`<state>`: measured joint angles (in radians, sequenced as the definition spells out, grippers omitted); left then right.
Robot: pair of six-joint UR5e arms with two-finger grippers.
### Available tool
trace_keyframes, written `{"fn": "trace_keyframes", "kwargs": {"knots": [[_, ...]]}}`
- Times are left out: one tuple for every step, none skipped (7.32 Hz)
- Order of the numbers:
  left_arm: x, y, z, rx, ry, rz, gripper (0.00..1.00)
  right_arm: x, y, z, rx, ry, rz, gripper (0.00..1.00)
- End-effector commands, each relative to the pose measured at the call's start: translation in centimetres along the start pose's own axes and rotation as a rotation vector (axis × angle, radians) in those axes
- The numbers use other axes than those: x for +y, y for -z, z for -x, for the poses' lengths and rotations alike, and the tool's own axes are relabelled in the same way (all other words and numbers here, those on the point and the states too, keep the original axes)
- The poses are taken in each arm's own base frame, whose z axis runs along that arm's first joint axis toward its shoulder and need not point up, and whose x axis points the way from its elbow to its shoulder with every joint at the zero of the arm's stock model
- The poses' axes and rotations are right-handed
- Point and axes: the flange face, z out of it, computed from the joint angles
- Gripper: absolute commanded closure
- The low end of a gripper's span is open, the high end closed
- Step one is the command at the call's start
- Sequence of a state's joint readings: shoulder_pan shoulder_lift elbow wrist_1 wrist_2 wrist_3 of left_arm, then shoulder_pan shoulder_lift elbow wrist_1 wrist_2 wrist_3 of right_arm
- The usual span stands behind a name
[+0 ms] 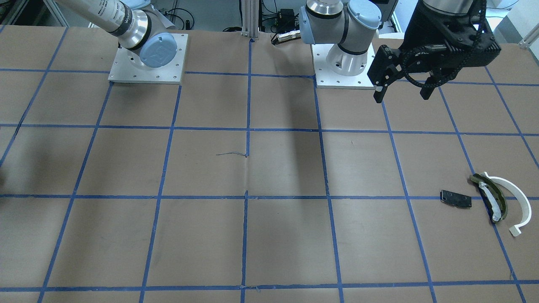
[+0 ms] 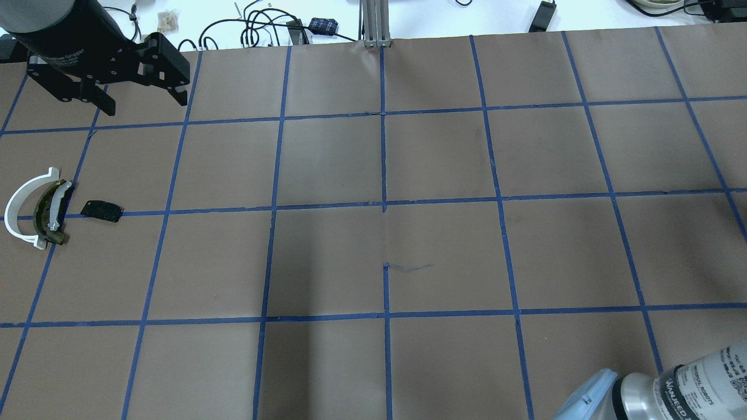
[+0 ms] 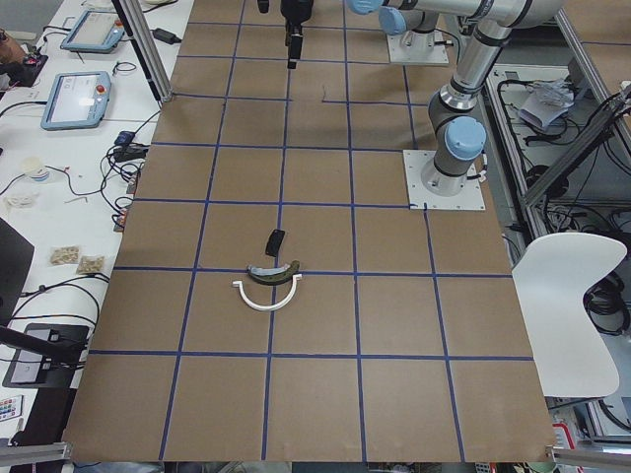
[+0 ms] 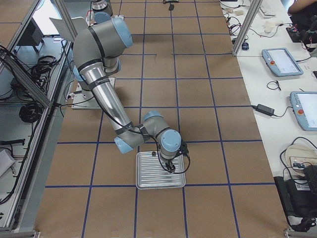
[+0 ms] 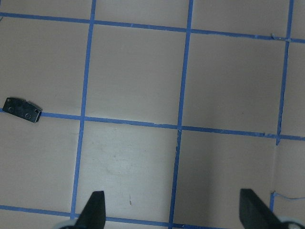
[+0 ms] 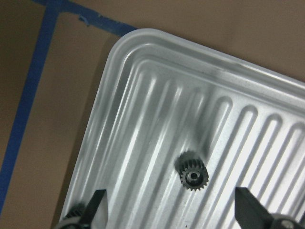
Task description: Place bearing gear from tray to pile
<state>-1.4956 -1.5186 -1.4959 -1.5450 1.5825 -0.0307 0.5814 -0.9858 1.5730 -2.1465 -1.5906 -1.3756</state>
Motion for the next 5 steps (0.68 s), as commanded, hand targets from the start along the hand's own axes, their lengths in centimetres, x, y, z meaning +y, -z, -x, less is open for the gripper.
{"fn": "trace_keyframes", "kwargs": {"knots": [[0.03, -0.08, 0.0, -0.001, 0.0, 0.003, 0.0, -0.1, -1.44, -0.39, 0.025, 0.0, -0.005, 0.14], [0.01, 0.0, 0.0, -0.001, 0.0, 0.001, 0.0, -0.14, -1.5, -0.55, 0.037, -0.002, -0.007, 0.15], [0.01, 0.0, 0.0, -0.001, 0.0, 0.001, 0.0, -0.16, -1.7, -0.55, 0.034, 0.0, -0.008, 0.21], [0.01, 0.0, 0.0, -0.001, 0.0, 0.001, 0.0, -0.15, -1.74, -0.61, 0.034, 0.004, -0.006, 0.31], [0.01, 0.0, 0.0, -0.001, 0.0, 0.001, 0.0, -0.15, -1.75, -0.59, 0.032, 0.006, -0.006, 0.42]]}}
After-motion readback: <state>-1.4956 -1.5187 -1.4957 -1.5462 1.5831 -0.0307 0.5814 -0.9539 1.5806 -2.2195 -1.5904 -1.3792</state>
